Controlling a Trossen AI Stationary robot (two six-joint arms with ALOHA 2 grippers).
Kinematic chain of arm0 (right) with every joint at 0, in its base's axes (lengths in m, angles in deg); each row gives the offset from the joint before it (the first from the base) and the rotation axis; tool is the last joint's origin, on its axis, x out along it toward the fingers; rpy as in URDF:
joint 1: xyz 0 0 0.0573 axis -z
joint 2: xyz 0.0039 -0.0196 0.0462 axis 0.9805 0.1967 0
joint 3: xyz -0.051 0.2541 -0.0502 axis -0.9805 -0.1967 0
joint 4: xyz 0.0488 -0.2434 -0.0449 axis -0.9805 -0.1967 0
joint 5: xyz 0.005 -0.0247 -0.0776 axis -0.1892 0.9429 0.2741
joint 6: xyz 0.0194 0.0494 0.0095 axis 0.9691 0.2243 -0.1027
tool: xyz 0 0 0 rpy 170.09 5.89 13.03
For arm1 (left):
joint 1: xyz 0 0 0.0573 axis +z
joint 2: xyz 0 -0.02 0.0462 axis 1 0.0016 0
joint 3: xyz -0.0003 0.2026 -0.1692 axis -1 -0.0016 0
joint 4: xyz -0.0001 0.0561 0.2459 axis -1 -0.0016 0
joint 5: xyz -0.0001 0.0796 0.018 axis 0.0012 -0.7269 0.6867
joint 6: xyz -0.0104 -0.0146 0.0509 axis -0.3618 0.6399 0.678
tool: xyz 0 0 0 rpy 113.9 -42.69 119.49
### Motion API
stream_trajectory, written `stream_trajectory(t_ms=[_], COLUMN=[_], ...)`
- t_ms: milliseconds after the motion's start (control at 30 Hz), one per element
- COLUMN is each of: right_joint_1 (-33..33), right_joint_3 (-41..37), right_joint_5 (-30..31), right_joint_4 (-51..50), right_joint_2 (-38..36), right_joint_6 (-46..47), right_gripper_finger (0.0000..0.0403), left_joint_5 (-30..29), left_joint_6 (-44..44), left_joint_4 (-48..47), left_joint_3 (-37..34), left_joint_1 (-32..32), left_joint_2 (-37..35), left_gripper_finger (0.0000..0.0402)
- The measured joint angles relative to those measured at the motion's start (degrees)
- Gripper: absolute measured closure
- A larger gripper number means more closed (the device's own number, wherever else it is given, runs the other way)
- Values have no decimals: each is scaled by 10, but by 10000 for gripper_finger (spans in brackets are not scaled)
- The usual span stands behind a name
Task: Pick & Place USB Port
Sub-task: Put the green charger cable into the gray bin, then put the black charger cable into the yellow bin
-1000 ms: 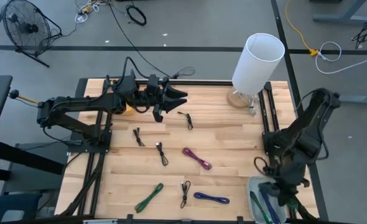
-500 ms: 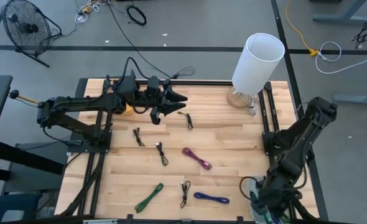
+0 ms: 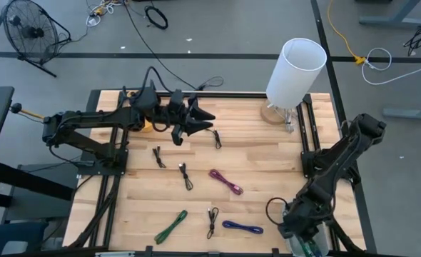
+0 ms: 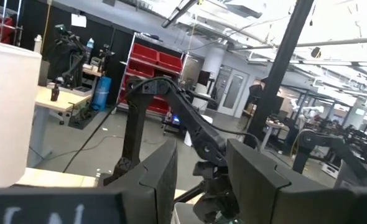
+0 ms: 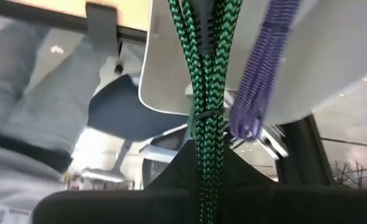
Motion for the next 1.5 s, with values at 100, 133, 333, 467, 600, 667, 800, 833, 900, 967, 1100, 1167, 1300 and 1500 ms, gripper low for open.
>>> stream_trajectory(t_ms=[100,133,333,467,600,667,800,833,900,967,1100,1167,1300,1500], right_joint_1=[0,0,-3,-1,5,3,1,1,1,1,1,1,2,2], right_joint_3=[-41,-54,-107,-135,-146,-153,-155,-156,-156,-156,-156,-156,-156,-156], right_joint_5=[-7,-13,-34,-24,-19,-16,-3,2,3,7,20,20,24,34], right_joint_4=[85,101,115,92,96,93,106,111,115,115,106,93,82,80], right_joint_2=[-1,-1,-35,-76,-88,-87,-87,-87,-87,-87,-87,-87,-87,-88], right_joint_6=[1,1,3,8,4,4,1,0,-1,-5,-14,-18,-31,-44], right_gripper_finger=[389,389,389,389,386,373,334,325,309,294,268,257,246,256], left_joint_5=[0,0,0,-4,-4,-4,-4,-6,-9,-10,-12,-12,-12,-12], left_joint_6=[0,0,0,0,0,0,0,0,0,0,1,1,1,0], left_joint_4=[-6,-8,-8,-8,-8,-8,-8,-8,-8,-8,-8,-8,-8,-8], left_joint_3=[0,0,0,0,0,0,0,0,0,0,0,0,0,0], left_joint_1=[0,0,1,1,1,1,1,1,1,1,1,1,1,1], left_joint_2=[0,0,0,0,0,0,0,0,0,0,0,0,0,0], left_gripper_finger=[260,260,260,260,260,260,260,260,260,260,260,260,260,260])
